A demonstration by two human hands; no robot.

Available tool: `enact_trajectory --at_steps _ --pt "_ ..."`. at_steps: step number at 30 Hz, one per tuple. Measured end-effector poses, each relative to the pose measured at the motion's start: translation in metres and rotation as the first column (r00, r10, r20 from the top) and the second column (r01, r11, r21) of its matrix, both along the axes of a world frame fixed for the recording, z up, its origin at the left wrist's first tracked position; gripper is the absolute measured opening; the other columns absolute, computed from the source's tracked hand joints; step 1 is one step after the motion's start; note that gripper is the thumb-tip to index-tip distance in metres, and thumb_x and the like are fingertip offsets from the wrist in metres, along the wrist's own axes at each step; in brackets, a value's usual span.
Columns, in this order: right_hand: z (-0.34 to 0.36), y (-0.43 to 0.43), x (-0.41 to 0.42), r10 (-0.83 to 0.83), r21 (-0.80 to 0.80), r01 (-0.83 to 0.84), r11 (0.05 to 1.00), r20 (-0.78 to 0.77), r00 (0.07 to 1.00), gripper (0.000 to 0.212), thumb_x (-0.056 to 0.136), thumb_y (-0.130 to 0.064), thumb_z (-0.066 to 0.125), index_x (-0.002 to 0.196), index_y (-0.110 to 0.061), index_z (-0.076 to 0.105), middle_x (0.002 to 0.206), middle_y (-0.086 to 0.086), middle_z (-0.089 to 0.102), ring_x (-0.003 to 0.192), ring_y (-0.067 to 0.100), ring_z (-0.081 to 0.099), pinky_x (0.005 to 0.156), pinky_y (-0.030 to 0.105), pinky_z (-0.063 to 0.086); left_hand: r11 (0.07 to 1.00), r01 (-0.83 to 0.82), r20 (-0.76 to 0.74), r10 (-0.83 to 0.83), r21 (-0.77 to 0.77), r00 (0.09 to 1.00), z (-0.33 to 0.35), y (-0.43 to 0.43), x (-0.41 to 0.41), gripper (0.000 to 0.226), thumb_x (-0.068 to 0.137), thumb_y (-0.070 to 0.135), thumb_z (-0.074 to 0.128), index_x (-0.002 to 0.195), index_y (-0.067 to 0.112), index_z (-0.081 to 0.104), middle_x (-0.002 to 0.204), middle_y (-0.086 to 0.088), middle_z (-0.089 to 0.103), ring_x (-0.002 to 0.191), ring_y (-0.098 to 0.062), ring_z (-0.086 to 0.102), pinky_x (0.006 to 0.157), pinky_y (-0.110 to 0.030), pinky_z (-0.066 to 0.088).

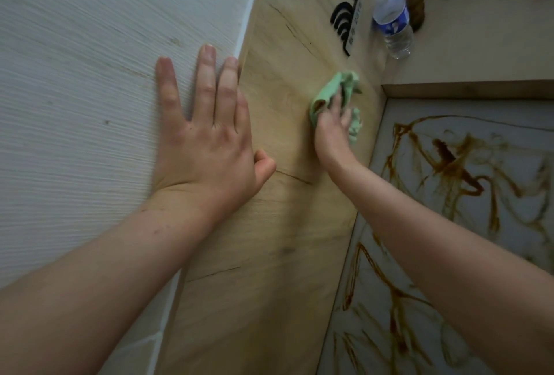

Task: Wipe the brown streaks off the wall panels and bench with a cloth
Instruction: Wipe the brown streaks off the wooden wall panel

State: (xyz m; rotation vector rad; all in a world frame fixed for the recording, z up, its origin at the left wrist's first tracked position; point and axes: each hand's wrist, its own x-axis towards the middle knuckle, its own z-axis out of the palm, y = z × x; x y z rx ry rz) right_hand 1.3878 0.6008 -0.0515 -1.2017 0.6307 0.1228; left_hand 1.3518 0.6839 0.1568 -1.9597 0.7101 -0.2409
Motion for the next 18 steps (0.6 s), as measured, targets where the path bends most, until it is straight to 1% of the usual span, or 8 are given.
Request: enact_trajectory --at_steps 2,3,5,8,11,14,16,18 --pt "0.034 0.0 0.004 0.011 -0.183 0.055 0.982 0.338 0.941 0.059 0.107 -0.048 0.024 0.162 -0.048 0.0 0.172 -0.003 -0.012 0.159 0.029 -0.006 0.126 0.06 0.002 1.0 0.0 -0.008 0.0 -0.012 1.0 0.0 0.0 -0.001 0.096 0.092 0.064 0.033 0.153 -0.009 0.027 0.17 -0.02 0.006 0.156 -0.045 -0.005 0.117 -0.075 -0.001" --pt "0.046 -0.002 0.008 0.009 -0.25 0.116 0.961 0.449 0.894 0.061 0.105 -0.05 0.026 0.162 -0.046 0.005 0.172 -0.003 -0.008 0.159 0.026 -0.004 0.126 0.058 0.004 1.0 -0.004 -0.01 0.004 -0.016 1.0 0.0 0.0 -0.001 0.095 0.092 0.063 0.033 0.153 -0.009 0.027 0.17 -0.021 0.005 0.156 -0.045 -0.005 0.117 -0.075 -0.002" --pt "0.052 -0.008 0.021 -0.007 -0.311 0.199 0.929 0.525 0.851 0.063 0.102 -0.051 0.027 0.163 -0.041 0.015 0.172 -0.002 0.001 0.159 0.022 0.0 0.127 0.057 0.008 1.0 -0.007 -0.008 0.007 -0.008 1.0 0.0 0.002 -0.001 0.094 0.092 0.063 0.032 0.154 -0.009 0.026 0.17 -0.021 0.004 0.156 -0.045 -0.007 0.116 -0.074 -0.004" --pt "0.037 -0.009 0.029 -0.052 -0.288 0.177 0.941 0.393 0.918 0.065 0.1 -0.049 0.024 0.163 -0.04 0.015 0.173 -0.001 0.002 0.159 0.024 0.003 0.126 0.059 0.008 1.0 -0.001 -0.02 0.0 -0.022 1.0 0.0 0.004 0.001 0.092 0.093 0.061 0.03 0.153 -0.008 0.028 0.17 -0.021 0.003 0.156 -0.046 -0.007 0.115 -0.074 -0.009" --pt "0.018 0.002 0.015 -0.054 -0.174 0.073 0.982 0.113 0.992 0.059 0.107 -0.042 0.022 0.164 -0.045 0.007 0.173 -0.003 -0.004 0.159 0.029 0.0 0.127 0.057 0.004 0.999 -0.022 -0.044 0.02 -0.034 0.999 0.002 0.003 0.001 0.089 0.093 0.059 0.029 0.152 -0.008 0.032 0.17 -0.022 0.004 0.156 -0.046 -0.007 0.115 -0.074 -0.009" --pt "0.005 0.014 -0.017 0.034 -0.03 -0.037 0.999 -0.119 0.992 0.056 0.111 -0.042 0.022 0.164 -0.042 0.005 0.174 -0.001 -0.004 0.16 0.028 -0.001 0.128 0.052 0.004 0.999 -0.043 -0.067 0.041 -0.019 0.997 0.003 0.003 0.002 0.089 0.094 0.059 0.029 0.152 -0.008 0.032 0.169 -0.023 0.002 0.155 -0.047 -0.007 0.115 -0.075 -0.007" --pt "0.005 0.017 -0.04 0.069 0.017 -0.067 0.998 -0.149 0.986 0.056 0.11 -0.044 0.028 0.165 -0.04 0.015 0.173 -0.002 0.011 0.159 0.024 0.01 0.129 0.049 0.011 0.998 -0.055 -0.049 0.055 0.002 0.997 0.003 0.002 -0.002 0.092 0.094 0.063 0.027 0.153 -0.007 0.031 0.169 -0.023 0.002 0.155 -0.048 -0.006 0.117 -0.076 -0.002" --pt "0.009 0.02 -0.063 0.061 0.063 -0.053 0.997 -0.13 0.99 0.056 0.106 -0.047 0.038 0.161 -0.039 0.031 0.165 -0.005 0.034 0.151 0.02 0.033 0.126 0.046 0.026 0.997 -0.056 -0.005 0.057 0.061 0.998 0.003 0.003 -0.003 0.097 0.092 0.07 0.02 0.155 -0.004 0.028 0.169 -0.022 0.003 0.155 -0.047 -0.004 0.118 -0.075 0.001"
